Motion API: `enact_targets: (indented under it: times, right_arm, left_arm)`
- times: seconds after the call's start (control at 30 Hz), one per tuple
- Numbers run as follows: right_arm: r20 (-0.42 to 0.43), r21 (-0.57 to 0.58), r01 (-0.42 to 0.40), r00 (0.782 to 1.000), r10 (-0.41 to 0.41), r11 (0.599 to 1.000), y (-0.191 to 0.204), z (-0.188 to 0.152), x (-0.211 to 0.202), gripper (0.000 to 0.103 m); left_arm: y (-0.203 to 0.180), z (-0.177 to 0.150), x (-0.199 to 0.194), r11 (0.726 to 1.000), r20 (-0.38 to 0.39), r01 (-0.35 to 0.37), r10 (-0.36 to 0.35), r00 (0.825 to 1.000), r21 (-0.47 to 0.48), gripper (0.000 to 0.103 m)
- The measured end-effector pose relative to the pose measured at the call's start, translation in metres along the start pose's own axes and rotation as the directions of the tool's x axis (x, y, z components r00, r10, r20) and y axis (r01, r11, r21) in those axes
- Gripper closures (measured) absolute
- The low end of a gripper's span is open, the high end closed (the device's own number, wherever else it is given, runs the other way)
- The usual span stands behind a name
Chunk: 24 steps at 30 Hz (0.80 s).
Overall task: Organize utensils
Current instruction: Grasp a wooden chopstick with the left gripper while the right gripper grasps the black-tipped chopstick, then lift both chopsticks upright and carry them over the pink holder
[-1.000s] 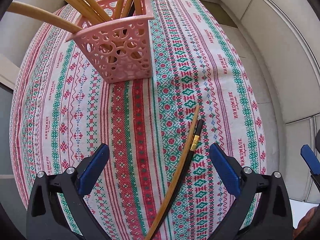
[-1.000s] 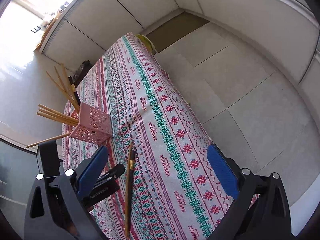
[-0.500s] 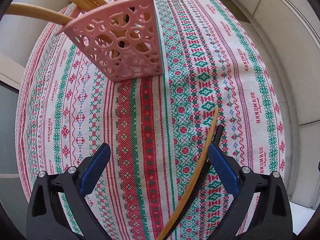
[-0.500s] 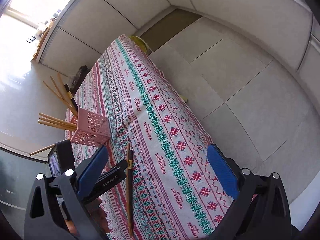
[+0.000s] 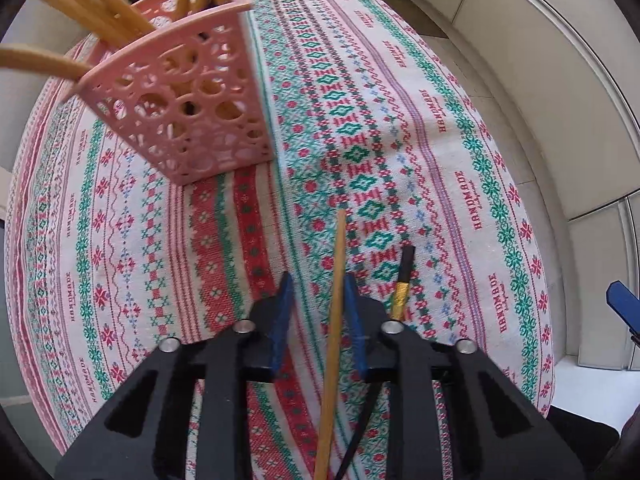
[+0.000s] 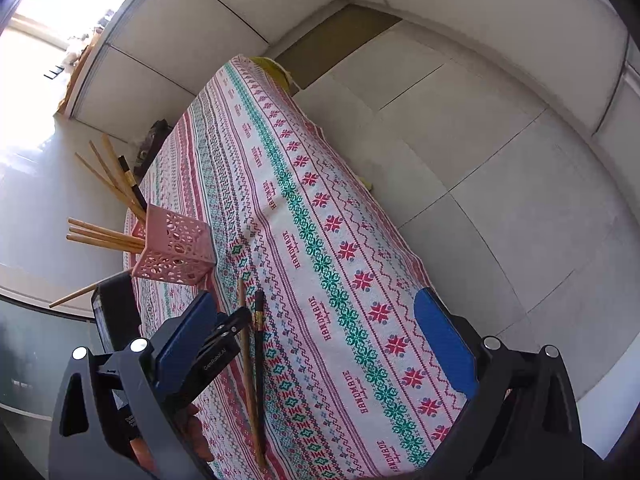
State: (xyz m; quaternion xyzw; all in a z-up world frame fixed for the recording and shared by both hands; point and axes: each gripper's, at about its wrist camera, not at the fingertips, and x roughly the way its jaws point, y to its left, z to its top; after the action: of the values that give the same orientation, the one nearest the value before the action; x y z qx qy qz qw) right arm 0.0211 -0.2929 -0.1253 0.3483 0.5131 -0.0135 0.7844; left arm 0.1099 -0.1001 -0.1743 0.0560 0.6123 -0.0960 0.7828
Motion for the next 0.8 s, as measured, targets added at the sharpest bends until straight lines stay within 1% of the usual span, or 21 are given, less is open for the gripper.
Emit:
enact_targets:
  times: [0.03,0.07,0.13,0.23,0.3,0.37,0.4,0.47,0.53,0.57,0.6,0.63,0.67,0.73,0.77,0.8]
  right_arm:
    - [-0.019,-0.02,0.002,1.0,-0.002,1.0,0.005,-0.002,0.005,0.007]
    - [-0.033,-0.037,0.006,0.999,-0.008,0.999,0.011,-0.005,0.01,0.007]
    - [-0.057,-0.091,0.03,0.998,-0.035,0.995,0.028,-0.011,0.021,0.007]
    - [-0.091,-0.2,0.089,0.99,-0.109,0.976,0.059,-0.022,0.045,0.008]
    - [-0.115,-0.258,0.129,0.98,-0.164,0.957,0.078,-0.03,0.066,0.016]
    - [-0.134,-0.296,0.174,0.966,-0.221,0.939,0.091,-0.036,0.086,0.03]
    - [-0.138,-0.306,0.195,0.959,-0.247,0.932,0.096,-0.039,0.093,0.032]
    - [-0.137,-0.311,0.253,0.942,-0.307,0.916,0.101,-0.044,0.107,0.033]
    - [-0.079,-0.318,0.316,0.931,-0.358,0.894,0.107,-0.046,0.11,0.034]
    - [-0.067,-0.308,0.333,0.927,-0.37,0.891,0.109,-0.045,0.112,0.035]
    - [-0.044,-0.296,0.35,0.925,-0.378,0.889,0.11,-0.044,0.112,0.04]
    - [-0.013,-0.291,0.387,0.913,-0.408,0.875,0.112,-0.044,0.113,0.054]
    - [0.008,-0.296,0.403,0.908,-0.419,0.866,0.115,-0.044,0.114,0.076]
    - [0.015,-0.303,0.385,0.916,-0.4,0.871,0.119,-0.047,0.114,0.092]
    - [0.004,-0.302,0.355,0.928,-0.371,0.885,0.119,-0.048,0.114,0.094]
    - [-0.031,-0.284,0.28,0.953,-0.3,0.917,0.118,-0.049,0.114,0.095]
  left_arm:
    - [0.01,-0.003,-0.001,1.0,-0.001,0.009,-0.009,1.0,-0.022,0.098]
    - [0.023,-0.008,-0.003,0.999,0.003,0.01,-0.009,1.0,-0.047,0.098]
    - [0.047,-0.02,-0.007,0.997,0.018,-0.014,0.015,1.0,-0.077,0.098]
    - [0.087,-0.039,-0.012,0.991,0.024,-0.016,0.02,1.0,-0.134,0.098]
    - [0.112,-0.047,-0.019,0.984,0.042,-0.007,0.014,0.999,-0.177,0.098]
    - [0.131,-0.053,-0.027,0.979,0.073,0.008,0.007,0.997,-0.205,0.098]
    - [0.139,-0.055,-0.032,0.975,0.094,0.017,0.004,0.996,-0.22,0.098]
    - [0.157,-0.056,-0.041,0.971,0.135,0.043,-0.011,0.991,-0.237,0.098]
    - [0.164,-0.054,-0.048,0.967,0.177,0.079,-0.036,0.984,-0.242,0.098]
    - [0.167,-0.053,-0.052,0.966,0.195,0.092,-0.045,0.98,-0.24,0.098]
    - [0.167,-0.051,-0.056,0.966,0.209,0.097,-0.046,0.977,-0.238,0.098]
    - [0.165,-0.051,-0.058,0.966,0.22,0.101,-0.047,0.974,-0.237,0.098]
    - [0.167,-0.049,-0.06,0.965,0.23,0.109,-0.054,0.972,-0.237,0.098]
    - [0.169,-0.048,-0.064,0.963,0.245,0.132,-0.073,0.967,-0.236,0.098]
    - [0.17,-0.047,-0.065,0.96,0.254,0.147,-0.085,0.963,-0.239,0.098]
    - [0.169,-0.052,-0.074,0.955,0.269,0.168,-0.101,0.958,-0.242,0.098]
